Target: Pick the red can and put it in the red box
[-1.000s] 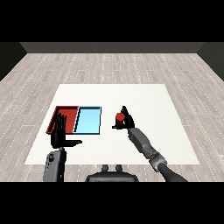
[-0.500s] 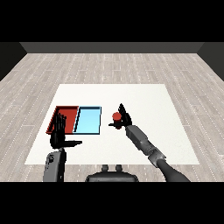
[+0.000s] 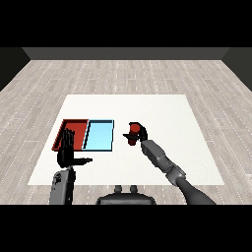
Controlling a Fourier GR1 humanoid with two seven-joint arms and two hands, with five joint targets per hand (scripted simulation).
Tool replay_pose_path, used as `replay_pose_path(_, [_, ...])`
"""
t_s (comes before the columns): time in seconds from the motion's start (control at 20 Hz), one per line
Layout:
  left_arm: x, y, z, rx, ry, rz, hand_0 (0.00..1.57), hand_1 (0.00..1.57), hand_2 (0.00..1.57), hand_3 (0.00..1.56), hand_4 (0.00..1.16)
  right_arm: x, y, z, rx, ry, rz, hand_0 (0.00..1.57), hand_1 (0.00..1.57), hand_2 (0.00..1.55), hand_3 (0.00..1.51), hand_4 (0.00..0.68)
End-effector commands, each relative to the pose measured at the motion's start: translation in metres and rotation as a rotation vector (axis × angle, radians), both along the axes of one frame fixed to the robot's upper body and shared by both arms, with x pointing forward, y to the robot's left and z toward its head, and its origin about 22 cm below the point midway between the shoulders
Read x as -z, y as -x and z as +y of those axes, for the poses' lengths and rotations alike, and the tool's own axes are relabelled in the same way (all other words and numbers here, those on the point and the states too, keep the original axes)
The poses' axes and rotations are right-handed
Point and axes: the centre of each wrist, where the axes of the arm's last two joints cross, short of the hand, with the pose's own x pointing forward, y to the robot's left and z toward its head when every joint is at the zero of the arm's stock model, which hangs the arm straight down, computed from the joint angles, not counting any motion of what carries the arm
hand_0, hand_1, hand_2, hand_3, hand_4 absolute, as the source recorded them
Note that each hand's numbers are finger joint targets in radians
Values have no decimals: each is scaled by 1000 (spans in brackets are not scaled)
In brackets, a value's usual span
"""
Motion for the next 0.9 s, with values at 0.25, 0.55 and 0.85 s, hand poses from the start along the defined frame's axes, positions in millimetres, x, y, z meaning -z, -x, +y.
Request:
replay_pose_path(0.25, [1,0,-2,7,-4,25,0,0,0,0,0,-3,-2,4,56,199,101,1480,1480,1458,1412,534])
replay_pose_path(0.55, [-9,-7,-14,-7,-10,14,0,0,0,0,0,8,13,11,66,192,43,1472,1472,1452,1393,526])
replay_pose_path(0.85, [-2,-5,-19,23,16,8,0,0,0,0,0,-24,-9,23,38,159,-68,1481,1481,1444,1387,573])
